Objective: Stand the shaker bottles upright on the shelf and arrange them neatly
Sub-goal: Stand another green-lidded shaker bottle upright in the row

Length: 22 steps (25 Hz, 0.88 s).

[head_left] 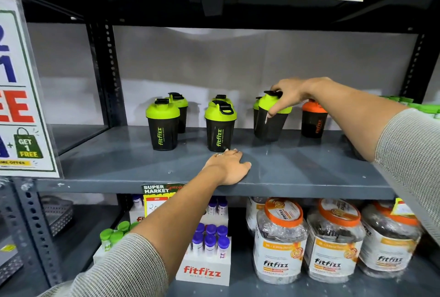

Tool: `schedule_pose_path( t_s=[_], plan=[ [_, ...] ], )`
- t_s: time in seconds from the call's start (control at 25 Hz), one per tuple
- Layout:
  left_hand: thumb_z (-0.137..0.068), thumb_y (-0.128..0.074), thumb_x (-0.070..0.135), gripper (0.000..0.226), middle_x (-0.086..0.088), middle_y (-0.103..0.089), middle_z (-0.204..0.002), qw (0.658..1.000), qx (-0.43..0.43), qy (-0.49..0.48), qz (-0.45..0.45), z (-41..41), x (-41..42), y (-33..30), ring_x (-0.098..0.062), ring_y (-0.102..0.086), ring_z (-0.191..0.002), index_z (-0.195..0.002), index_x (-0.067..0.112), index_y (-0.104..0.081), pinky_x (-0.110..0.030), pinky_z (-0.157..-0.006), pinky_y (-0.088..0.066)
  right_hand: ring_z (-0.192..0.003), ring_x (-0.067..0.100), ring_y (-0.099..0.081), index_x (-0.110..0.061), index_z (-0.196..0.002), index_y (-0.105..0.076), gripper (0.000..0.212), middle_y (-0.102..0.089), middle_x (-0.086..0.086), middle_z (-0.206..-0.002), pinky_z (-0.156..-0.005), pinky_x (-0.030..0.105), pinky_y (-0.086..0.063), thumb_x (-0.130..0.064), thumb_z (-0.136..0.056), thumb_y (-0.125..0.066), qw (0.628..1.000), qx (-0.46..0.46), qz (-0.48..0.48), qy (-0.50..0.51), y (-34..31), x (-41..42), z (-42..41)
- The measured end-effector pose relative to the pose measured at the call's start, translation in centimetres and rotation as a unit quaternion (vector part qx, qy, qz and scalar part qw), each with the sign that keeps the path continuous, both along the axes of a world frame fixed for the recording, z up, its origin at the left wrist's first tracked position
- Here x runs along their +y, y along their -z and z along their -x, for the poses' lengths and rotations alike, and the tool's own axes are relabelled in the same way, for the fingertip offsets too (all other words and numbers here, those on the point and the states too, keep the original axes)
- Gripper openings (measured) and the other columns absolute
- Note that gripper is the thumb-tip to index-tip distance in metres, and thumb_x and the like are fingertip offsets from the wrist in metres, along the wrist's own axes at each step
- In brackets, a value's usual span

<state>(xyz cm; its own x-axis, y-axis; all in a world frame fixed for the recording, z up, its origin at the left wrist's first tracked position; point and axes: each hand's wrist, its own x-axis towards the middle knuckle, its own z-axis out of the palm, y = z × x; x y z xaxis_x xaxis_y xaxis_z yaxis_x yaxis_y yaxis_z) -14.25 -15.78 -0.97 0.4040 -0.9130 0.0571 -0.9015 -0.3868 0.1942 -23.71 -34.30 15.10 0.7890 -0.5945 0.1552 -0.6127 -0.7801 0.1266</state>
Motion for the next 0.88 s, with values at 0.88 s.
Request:
schedule_pose_path(
  t_s=[0.88],
  plan=[
    [-0.101, -0.028, 0.042, 0.059, -0.007, -0.027, -0.16, 1.0, 0.002, 0.003, 0.013, 0.4, 0.6, -0.1, -0.024, -0.021, -0.148, -0.151, 0.009, -0.032, -0.038, -0.117, -0.019, -0.084, 0.021, -0.059, -0.016, -0.089, -0.069, 0.102, -0.064, -0.002, -0.09, -0.07, 0.026, -0.043, -0.1, -0.059, -0.019, 0.971, 0.067, 0.154, 0.169, 3.5, 4.7, -4.1]
  ],
)
